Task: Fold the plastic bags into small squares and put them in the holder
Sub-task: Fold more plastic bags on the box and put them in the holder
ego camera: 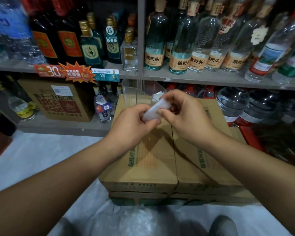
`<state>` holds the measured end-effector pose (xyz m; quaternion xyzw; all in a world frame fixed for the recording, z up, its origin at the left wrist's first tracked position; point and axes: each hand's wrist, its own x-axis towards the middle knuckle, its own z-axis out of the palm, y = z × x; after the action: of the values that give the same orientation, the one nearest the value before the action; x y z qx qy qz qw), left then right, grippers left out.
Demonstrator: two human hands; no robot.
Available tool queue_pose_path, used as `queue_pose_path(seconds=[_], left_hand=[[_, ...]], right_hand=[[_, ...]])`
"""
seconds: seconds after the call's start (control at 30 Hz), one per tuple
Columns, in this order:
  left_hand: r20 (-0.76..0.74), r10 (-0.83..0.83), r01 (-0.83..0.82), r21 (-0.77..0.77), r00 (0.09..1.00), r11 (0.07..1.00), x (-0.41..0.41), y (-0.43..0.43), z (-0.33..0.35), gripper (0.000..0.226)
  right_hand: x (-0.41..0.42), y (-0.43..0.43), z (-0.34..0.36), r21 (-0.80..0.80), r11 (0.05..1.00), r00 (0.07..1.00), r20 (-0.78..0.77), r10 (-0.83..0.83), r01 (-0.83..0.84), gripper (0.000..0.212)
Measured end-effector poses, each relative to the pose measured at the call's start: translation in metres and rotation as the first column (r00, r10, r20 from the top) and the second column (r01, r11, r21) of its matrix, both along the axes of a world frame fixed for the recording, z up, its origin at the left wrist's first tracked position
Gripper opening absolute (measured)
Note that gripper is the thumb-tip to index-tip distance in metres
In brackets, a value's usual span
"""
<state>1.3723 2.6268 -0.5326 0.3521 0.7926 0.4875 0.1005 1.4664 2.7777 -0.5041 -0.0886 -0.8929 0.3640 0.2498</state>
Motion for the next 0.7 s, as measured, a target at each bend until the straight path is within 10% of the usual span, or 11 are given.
queue_pose_path(seconds=[0.47, 0.7], left_hand=[[0.132, 0.295, -0.283, -0.101, 0.947, 0.954, -0.075, 0.005, -0.012, 0.103], [0.146, 0.208, -0.218, 0.056, 0.967, 0.974, -0.077, 0.023, -0.016, 0.079]], right_hand=[[-0.091, 0.077, 0.020, 0.524, 0.849, 0.979, 0.199, -0.050, -0.063, 0.024], [-0.103, 0.086, 0.006, 0.641, 0.739, 0.974, 0.203, 0.098, -0.208, 0.014]])
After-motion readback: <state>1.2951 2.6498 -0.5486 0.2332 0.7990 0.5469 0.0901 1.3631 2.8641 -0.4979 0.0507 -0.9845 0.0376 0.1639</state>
